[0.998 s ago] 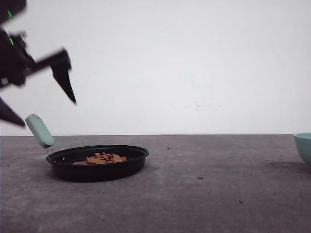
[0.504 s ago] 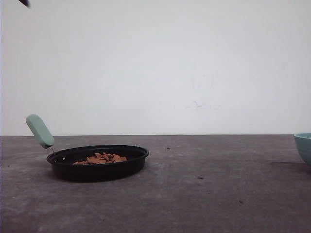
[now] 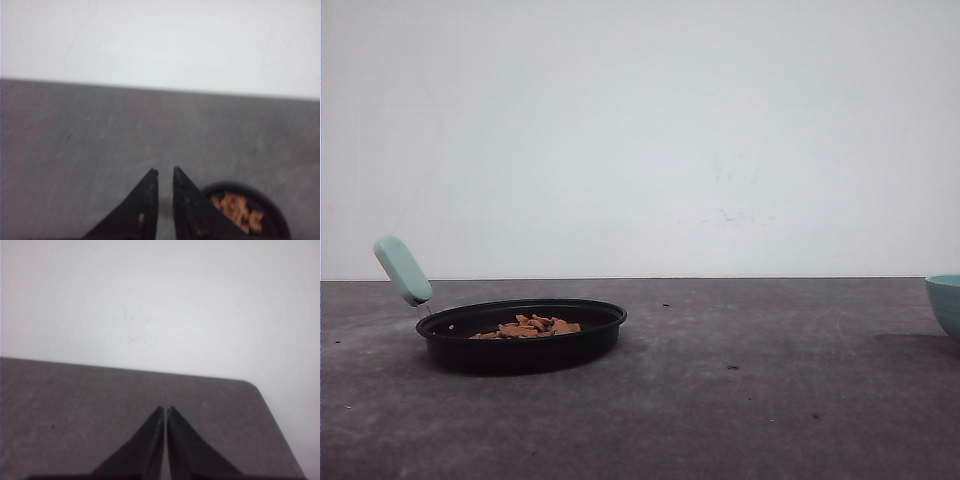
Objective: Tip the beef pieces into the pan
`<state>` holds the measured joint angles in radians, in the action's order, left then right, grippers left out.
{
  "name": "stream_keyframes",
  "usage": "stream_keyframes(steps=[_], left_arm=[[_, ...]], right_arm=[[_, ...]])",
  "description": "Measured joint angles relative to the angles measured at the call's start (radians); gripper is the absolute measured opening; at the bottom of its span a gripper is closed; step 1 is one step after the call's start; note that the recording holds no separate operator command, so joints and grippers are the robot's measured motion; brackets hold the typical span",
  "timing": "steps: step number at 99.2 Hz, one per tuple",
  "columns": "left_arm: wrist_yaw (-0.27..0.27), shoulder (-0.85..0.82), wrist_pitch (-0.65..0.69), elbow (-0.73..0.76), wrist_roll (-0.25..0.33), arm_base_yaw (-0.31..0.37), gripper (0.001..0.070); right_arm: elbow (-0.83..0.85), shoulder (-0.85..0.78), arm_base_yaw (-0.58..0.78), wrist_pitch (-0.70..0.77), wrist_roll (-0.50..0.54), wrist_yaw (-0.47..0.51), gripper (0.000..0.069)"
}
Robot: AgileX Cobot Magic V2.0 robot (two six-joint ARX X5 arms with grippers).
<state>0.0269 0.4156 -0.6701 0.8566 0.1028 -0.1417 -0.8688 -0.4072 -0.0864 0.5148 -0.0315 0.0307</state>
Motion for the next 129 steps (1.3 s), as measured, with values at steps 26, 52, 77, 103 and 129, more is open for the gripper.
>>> stream_keyframes(steps=[26, 52, 77, 103, 129], left_arm=[[0.000, -0.037, -0.011, 0.000, -0.011, 0.000, 0.0028], [0.000, -0.037, -0.011, 0.000, -0.011, 0.000, 0.0028], [0.000, -0.037, -0.011, 0.000, -0.011, 0.000, 0.0028], [0.000, -0.037, -0.011, 0.000, -0.011, 0.000, 0.0028], [0.000, -0.039, -0.014, 0.000, -0.011, 0.000, 0.0028]], right_arm=[[0.177, 0.228, 0.000, 0.060, -0.006, -0.005, 0.0007], [0.174, 0.251, 0.000, 0.052, -0.006, -0.004, 0.0007], [0.174, 0.251, 0.000, 0.052, -0.006, -0.004, 0.0007], [0.174, 0.267, 0.000, 0.106, -0.007, 0.000, 0.0007], [0.503, 0.385, 0.014, -0.088, -0.079, 0.076, 0.0007]])
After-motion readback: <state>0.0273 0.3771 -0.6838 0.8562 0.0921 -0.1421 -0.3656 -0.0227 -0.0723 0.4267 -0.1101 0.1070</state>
